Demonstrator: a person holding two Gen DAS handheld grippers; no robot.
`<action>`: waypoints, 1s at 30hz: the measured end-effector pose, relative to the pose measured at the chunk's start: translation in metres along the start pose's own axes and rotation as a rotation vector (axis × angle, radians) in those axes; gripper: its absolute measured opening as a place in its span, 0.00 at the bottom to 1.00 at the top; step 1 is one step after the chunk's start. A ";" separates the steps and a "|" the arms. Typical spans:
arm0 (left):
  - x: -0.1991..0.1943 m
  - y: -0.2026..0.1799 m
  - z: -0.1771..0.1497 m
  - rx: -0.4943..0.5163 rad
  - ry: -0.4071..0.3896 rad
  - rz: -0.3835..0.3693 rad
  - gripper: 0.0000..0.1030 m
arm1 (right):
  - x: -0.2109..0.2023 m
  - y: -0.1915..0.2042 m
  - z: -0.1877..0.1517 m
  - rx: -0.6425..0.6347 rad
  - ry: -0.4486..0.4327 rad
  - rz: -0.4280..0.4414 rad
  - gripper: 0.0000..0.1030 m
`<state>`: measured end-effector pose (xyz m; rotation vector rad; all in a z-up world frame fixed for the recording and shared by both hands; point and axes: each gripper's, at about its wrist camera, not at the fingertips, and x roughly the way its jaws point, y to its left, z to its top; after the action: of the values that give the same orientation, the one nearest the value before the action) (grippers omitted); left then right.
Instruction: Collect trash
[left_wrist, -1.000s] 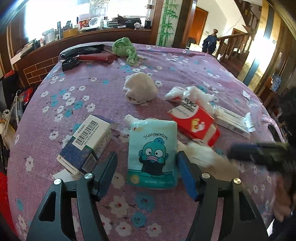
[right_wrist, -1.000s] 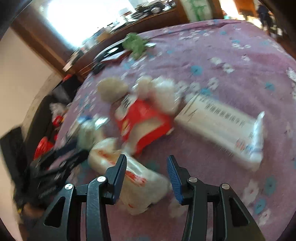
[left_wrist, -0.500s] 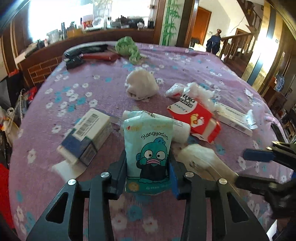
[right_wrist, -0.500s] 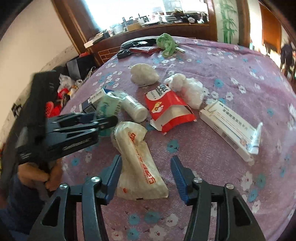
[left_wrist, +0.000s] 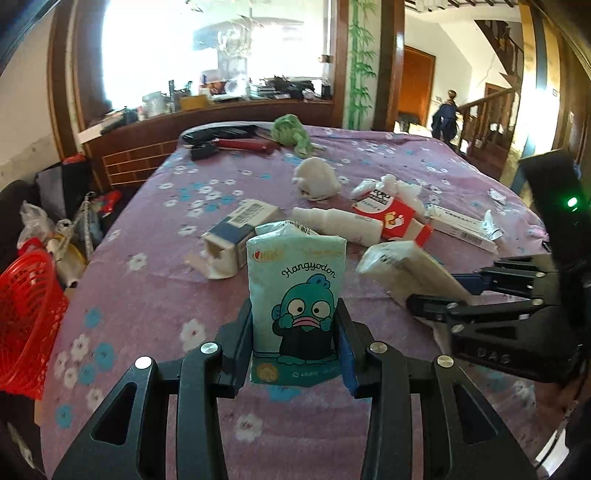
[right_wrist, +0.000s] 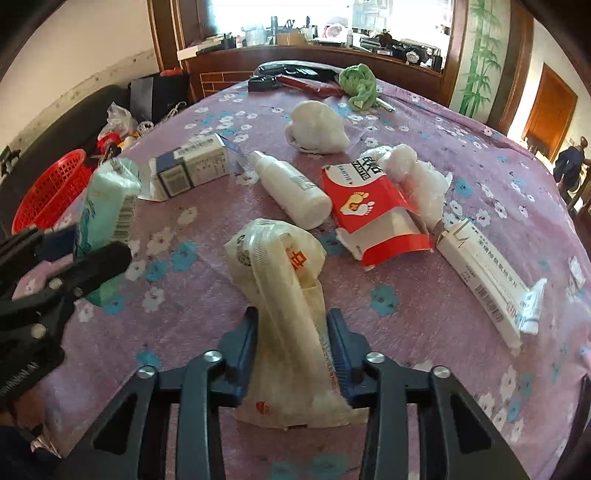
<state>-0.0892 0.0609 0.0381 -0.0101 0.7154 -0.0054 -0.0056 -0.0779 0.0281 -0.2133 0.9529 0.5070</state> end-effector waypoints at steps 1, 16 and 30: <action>-0.001 0.001 -0.002 -0.006 -0.008 0.005 0.37 | -0.004 0.002 -0.002 0.010 -0.013 -0.001 0.35; -0.007 0.018 -0.005 -0.088 -0.046 0.077 0.38 | -0.043 0.028 -0.021 0.128 -0.277 -0.074 0.35; -0.008 0.019 -0.006 -0.095 -0.047 0.091 0.38 | -0.042 0.024 -0.024 0.147 -0.269 -0.037 0.35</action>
<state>-0.0993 0.0800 0.0382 -0.0683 0.6683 0.1156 -0.0550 -0.0806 0.0503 -0.0286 0.7181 0.4178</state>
